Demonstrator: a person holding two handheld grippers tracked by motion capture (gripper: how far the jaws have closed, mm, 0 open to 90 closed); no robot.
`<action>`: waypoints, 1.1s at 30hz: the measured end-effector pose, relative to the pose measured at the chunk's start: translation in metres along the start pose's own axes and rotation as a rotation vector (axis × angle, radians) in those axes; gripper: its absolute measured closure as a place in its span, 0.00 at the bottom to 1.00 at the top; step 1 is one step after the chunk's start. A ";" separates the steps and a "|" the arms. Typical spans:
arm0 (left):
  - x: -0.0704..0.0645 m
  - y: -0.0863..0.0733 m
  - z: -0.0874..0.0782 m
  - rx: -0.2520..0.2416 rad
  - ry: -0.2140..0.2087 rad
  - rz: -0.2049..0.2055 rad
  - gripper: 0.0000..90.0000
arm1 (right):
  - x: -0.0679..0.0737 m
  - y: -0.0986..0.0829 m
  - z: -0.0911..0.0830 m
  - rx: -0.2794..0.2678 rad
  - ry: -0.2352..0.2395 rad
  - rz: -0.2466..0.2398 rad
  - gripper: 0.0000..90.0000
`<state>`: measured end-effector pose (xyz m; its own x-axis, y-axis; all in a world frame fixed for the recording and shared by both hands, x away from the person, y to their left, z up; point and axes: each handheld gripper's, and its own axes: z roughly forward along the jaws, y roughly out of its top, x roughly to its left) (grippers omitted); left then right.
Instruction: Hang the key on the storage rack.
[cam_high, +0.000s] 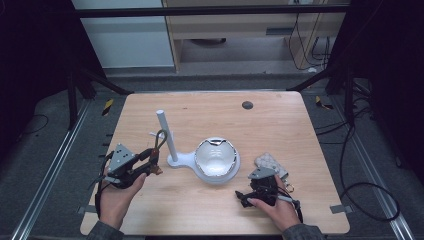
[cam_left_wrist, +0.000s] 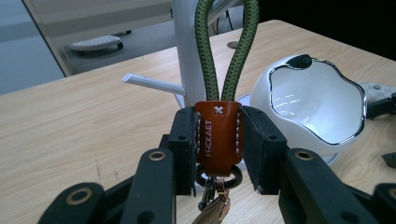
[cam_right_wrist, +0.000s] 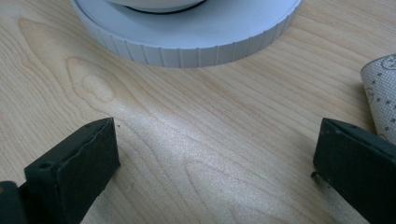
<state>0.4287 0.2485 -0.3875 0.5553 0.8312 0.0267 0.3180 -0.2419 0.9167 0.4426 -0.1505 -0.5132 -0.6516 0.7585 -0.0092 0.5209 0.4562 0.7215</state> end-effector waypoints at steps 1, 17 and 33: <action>0.001 -0.001 0.002 0.002 -0.001 -0.005 0.73 | 0.000 0.000 0.000 0.000 0.000 0.000 0.00; 0.008 -0.007 0.022 0.037 0.006 -0.037 0.73 | 0.000 0.000 0.000 0.002 0.001 0.002 0.00; 0.006 -0.006 0.020 0.044 0.008 -0.042 0.73 | 0.000 0.000 -0.001 0.002 0.001 0.001 0.00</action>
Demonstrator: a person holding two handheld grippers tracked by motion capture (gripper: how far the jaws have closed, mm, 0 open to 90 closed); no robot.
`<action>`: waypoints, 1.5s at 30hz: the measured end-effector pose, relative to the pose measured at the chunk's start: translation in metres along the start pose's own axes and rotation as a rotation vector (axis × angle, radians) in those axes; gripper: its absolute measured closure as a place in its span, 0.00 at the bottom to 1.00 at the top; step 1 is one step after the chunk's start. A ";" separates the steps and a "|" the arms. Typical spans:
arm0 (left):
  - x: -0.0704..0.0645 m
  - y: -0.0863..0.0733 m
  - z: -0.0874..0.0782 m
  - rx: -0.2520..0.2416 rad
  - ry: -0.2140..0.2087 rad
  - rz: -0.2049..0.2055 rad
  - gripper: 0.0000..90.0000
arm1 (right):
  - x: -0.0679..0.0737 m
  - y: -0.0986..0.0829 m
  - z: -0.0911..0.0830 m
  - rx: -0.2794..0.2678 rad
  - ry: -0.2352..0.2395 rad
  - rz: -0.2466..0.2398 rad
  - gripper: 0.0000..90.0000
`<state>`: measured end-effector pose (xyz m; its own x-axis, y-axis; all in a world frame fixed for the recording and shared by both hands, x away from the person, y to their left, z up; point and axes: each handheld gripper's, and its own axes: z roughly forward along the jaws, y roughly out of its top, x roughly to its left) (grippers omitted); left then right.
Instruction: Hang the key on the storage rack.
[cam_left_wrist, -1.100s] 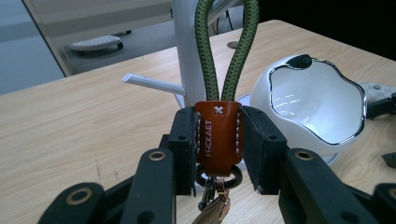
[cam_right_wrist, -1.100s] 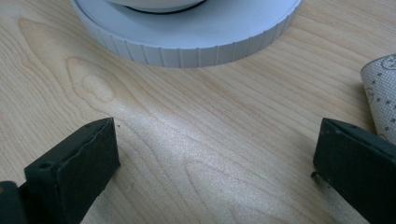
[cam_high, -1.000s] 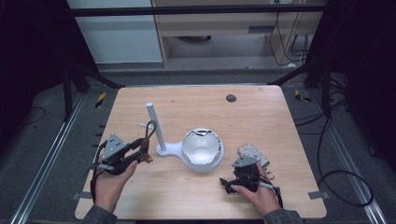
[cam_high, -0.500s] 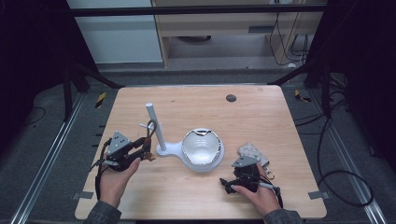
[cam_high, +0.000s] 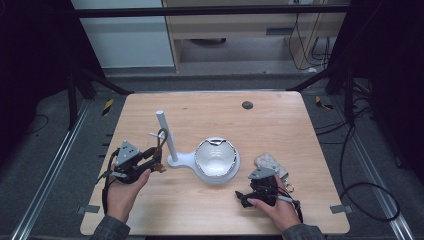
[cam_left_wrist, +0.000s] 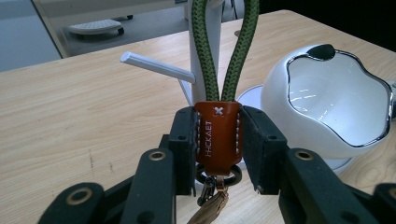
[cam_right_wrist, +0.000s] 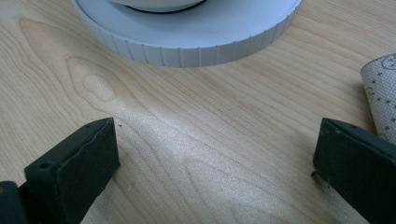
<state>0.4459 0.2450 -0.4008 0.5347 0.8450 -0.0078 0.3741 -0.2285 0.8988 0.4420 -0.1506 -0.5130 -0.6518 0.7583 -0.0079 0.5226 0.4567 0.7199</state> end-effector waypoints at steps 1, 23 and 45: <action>0.000 0.000 0.000 0.001 -0.002 -0.003 0.73 | 0.000 0.000 0.000 0.000 0.001 0.001 0.00; 0.023 -0.046 0.017 0.116 0.055 -0.026 0.20 | 0.001 0.001 0.001 -0.001 -0.009 0.011 0.00; 0.046 -0.088 0.040 0.342 0.099 -0.041 0.07 | -0.043 0.051 -0.057 0.252 -0.074 -0.021 0.11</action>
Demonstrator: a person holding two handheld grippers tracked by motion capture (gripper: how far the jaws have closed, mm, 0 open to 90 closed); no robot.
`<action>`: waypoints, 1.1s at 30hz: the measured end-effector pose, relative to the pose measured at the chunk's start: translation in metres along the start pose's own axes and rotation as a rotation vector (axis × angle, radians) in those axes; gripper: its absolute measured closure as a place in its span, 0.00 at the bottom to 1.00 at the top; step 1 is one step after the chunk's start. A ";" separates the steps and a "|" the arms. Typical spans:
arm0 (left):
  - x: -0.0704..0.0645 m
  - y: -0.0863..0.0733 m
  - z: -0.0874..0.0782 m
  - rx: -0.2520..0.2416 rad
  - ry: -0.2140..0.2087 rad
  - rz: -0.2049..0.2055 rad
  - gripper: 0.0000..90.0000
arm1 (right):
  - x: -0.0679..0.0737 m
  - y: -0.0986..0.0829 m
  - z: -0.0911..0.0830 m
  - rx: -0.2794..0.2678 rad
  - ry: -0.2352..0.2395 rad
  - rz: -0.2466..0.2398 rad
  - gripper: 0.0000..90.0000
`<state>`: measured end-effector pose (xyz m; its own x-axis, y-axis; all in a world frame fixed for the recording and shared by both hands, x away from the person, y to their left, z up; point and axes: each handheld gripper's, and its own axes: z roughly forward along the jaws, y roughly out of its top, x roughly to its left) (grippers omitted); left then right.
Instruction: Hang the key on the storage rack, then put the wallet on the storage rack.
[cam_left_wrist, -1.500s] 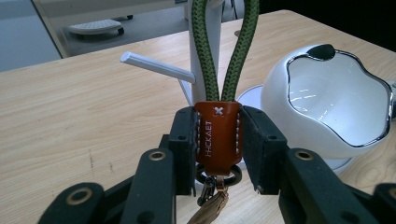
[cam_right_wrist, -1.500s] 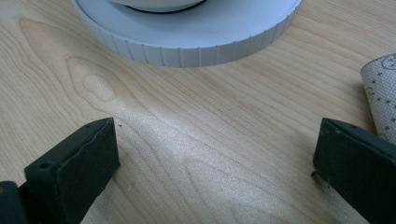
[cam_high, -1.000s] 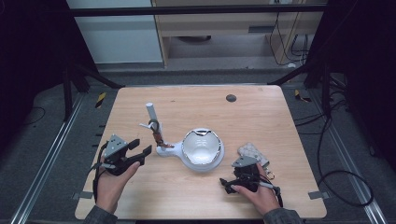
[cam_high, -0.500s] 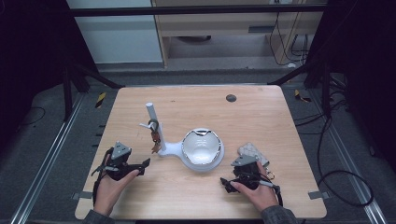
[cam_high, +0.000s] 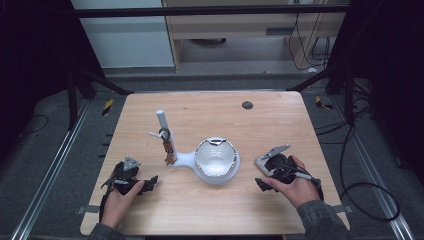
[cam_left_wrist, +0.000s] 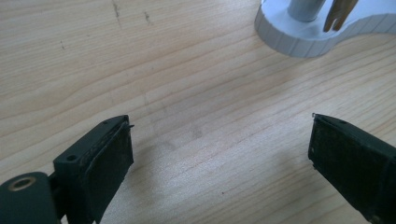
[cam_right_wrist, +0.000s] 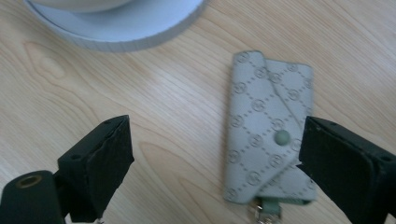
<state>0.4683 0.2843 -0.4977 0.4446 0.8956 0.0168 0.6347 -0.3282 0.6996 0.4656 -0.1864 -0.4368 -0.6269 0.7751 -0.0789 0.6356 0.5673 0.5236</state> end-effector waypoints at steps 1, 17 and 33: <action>0.000 -0.001 0.002 0.007 0.000 0.000 0.07 | -0.003 0.001 -0.001 0.016 -0.004 0.006 0.12; 0.001 -0.005 0.010 -0.017 -0.002 0.003 0.00 | -0.032 0.032 -0.004 0.145 0.027 0.056 0.10; 0.001 -0.005 0.010 -0.016 -0.002 0.004 0.00 | -0.043 0.018 0.016 0.223 0.062 0.077 0.20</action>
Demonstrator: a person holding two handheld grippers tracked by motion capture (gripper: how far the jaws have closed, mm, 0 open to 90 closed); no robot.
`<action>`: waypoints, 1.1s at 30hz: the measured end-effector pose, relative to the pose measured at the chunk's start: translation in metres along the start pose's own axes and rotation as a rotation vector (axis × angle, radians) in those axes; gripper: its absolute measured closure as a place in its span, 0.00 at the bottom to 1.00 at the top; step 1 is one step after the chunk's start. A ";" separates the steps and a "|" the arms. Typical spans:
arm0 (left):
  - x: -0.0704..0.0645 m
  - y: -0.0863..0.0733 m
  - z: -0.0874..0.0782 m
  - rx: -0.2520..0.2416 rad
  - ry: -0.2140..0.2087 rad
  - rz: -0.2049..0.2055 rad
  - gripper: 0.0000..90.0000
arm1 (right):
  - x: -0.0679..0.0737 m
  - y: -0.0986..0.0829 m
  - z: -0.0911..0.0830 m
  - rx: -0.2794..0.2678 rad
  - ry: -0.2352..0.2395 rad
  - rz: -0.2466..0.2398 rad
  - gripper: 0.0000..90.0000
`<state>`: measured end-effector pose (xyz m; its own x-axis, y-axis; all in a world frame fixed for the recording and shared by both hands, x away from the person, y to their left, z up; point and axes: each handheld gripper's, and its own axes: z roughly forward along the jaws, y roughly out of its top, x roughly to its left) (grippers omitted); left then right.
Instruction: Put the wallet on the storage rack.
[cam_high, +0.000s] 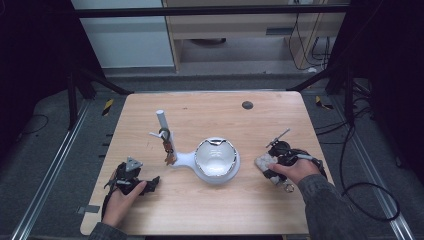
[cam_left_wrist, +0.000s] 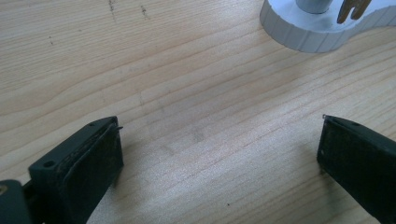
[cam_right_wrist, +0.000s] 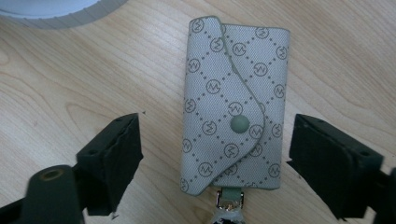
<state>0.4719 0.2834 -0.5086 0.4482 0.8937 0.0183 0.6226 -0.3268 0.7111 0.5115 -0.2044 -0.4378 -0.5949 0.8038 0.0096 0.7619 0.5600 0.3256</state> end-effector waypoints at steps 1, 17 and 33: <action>0.000 0.000 0.000 0.000 0.000 0.000 0.00 | 0.000 -0.001 0.000 0.001 0.000 -0.003 0.21; 0.000 0.000 0.000 0.000 -0.001 0.002 0.00 | -0.006 -0.010 0.015 0.049 -0.013 0.021 0.23; -0.001 0.000 0.000 -0.002 -0.005 0.002 0.00 | -0.013 -0.020 0.025 0.070 -0.001 0.061 0.29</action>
<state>0.4721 0.2826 -0.5088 0.4528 0.8915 0.0159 0.6203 -0.3278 0.7126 0.5105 -0.2209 -0.4675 -0.5463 0.8372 0.0262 0.8128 0.5224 0.2577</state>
